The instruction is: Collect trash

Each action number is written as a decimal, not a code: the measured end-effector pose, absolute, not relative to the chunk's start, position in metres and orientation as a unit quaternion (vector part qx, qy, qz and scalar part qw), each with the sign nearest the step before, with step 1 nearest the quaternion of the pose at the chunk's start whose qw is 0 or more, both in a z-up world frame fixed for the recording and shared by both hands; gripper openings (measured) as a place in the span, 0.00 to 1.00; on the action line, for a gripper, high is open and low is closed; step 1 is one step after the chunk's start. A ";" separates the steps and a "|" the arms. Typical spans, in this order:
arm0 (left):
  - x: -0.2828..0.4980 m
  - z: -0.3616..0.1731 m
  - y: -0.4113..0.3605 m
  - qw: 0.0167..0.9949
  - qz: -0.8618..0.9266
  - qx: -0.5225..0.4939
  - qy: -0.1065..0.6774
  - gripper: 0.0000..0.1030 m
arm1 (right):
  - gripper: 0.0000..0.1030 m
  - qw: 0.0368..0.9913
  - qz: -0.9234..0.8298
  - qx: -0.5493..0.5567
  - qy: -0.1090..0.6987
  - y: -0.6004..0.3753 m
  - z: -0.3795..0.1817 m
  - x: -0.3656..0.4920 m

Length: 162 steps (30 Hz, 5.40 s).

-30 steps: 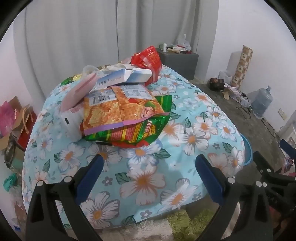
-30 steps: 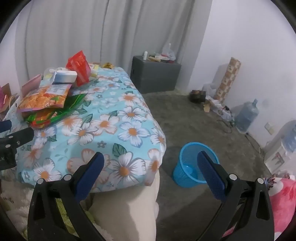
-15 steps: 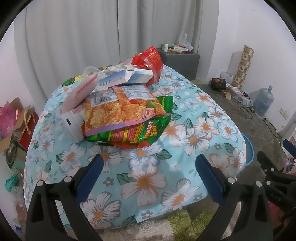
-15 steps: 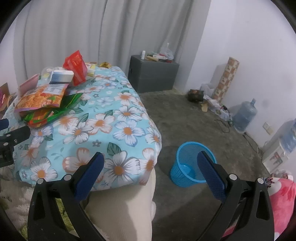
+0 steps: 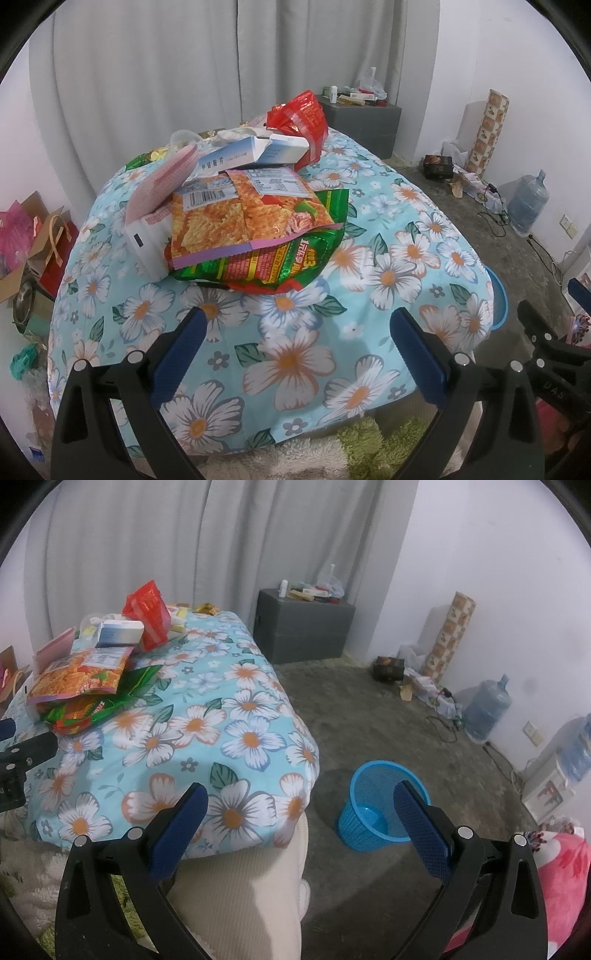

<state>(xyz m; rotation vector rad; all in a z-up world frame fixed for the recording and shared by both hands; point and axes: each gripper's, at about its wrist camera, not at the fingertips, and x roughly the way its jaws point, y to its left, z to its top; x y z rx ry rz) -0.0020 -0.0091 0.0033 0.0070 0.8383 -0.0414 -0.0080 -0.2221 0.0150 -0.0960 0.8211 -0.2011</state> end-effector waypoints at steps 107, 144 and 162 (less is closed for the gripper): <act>0.272 0.034 0.217 0.880 -0.063 -0.159 0.444 0.53 | 0.64 0.698 0.238 0.238 0.632 -0.087 0.023 0.391; 0.213 0.155 0.124 0.925 -0.118 -0.053 0.356 0.05 | 0.02 0.757 0.314 0.344 0.459 -0.209 0.122 0.309; 0.230 0.047 -0.318 0.746 -0.410 0.107 0.514 0.05 | 0.02 0.806 -0.138 0.485 0.311 -0.531 -0.014 0.041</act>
